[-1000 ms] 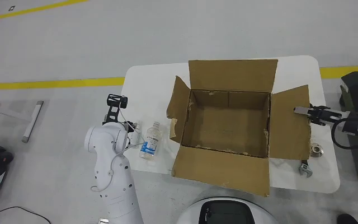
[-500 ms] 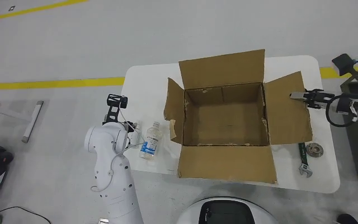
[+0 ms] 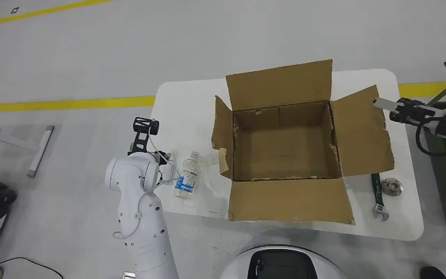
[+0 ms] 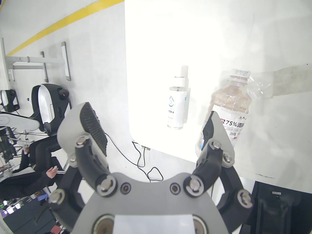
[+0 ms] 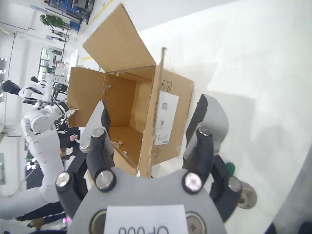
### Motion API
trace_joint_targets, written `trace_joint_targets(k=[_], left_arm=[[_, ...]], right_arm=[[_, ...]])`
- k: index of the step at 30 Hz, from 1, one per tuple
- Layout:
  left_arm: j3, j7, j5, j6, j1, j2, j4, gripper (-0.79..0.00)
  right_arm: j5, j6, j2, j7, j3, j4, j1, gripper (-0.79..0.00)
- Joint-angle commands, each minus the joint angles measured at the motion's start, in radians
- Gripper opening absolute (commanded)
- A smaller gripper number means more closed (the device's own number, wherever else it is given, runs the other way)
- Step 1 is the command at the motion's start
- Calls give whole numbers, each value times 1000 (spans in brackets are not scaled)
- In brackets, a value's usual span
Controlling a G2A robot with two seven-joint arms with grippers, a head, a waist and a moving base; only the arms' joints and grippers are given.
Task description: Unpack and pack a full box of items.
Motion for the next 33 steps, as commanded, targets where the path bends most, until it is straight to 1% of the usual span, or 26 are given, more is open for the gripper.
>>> trace_joint_targets(k=[1, 3, 5, 7, 8, 20, 22, 26, 30, 33], left_arm=[[0, 0, 0, 0, 0, 0, 0, 0], [0, 0, 0, 0, 0, 0, 0, 0], [0, 0, 0, 0, 0, 0, 0, 0], [0, 0, 0, 0, 0, 0, 0, 0], [0, 0, 0, 0, 0, 0, 0, 0], [0, 0, 0, 0, 0, 0, 0, 0], [0, 0, 0, 0, 0, 0, 0, 0], [0, 0, 0, 0, 0, 0, 0, 0], [0, 0, 0, 0, 0, 0, 0, 0], [0, 0, 0, 0, 0, 0, 0, 0]], right_arm=[[-50, 4, -3, -89, 20, -73, -64, 0], [-108, 29, -5, -159, 35, -143, -114, 0], [-164, 66, -6, -202, 42, -204, -155, 0], [-219, 106, -6, -215, 41, -254, -185, 0], [-250, 128, -5, -204, 35, -272, -197, 0], [-259, 139, -5, -209, 34, -275, -202, 0], [-274, 149, -9, -263, 31, -270, -229, 0], [-278, 181, -21, -428, 40, -275, -266, 0], [-260, 143, -36, -649, 49, -258, -311, 0], [-330, 103, -47, -816, 36, -235, -361, 0]])
